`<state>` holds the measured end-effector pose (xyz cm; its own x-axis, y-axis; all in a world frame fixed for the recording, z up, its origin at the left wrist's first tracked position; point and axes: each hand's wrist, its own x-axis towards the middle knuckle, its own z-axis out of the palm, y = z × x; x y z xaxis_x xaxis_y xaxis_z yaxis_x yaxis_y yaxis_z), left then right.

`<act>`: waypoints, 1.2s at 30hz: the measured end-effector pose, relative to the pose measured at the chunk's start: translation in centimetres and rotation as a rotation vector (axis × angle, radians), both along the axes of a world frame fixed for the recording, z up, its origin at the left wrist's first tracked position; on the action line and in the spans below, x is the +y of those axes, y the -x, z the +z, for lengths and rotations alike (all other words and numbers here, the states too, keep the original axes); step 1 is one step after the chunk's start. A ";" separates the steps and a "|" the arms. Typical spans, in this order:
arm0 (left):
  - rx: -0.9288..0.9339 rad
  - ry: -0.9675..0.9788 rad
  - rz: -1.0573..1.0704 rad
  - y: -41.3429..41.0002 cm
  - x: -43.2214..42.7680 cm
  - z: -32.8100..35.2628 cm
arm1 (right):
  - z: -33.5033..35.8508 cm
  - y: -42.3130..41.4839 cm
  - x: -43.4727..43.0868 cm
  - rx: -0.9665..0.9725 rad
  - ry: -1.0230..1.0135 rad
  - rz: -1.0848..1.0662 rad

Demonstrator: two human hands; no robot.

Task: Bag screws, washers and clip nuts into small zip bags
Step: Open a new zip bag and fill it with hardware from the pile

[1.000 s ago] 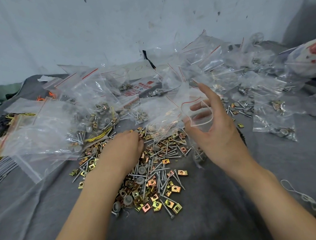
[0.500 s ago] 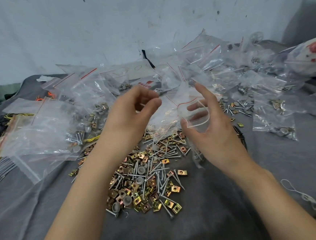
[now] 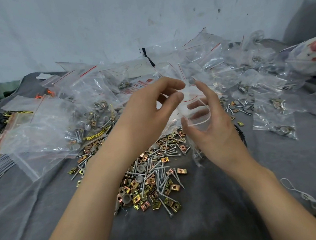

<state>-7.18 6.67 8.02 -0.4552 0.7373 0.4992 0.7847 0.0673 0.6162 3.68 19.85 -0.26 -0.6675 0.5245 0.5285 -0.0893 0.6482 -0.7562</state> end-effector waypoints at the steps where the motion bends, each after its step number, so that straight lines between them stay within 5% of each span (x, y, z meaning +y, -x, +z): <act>1: -0.004 -0.001 0.017 0.3 -0.1 0.0 | 0.0 0.0 0.0 0.002 -0.001 -0.002; 6: -0.080 0.088 0.125 2.3 -1.3 -0.9 | 0.0 0.1 0.1 0.010 -0.005 -0.012; 16: 0.019 0.809 0.287 5.5 -4.7 -4.4 | -0.2 0.0 0.1 0.010 0.023 0.001; 36: 0.006 0.964 0.235 4.4 -4.5 -4.5 | 0.0 -0.1 -0.1 0.014 0.014 0.007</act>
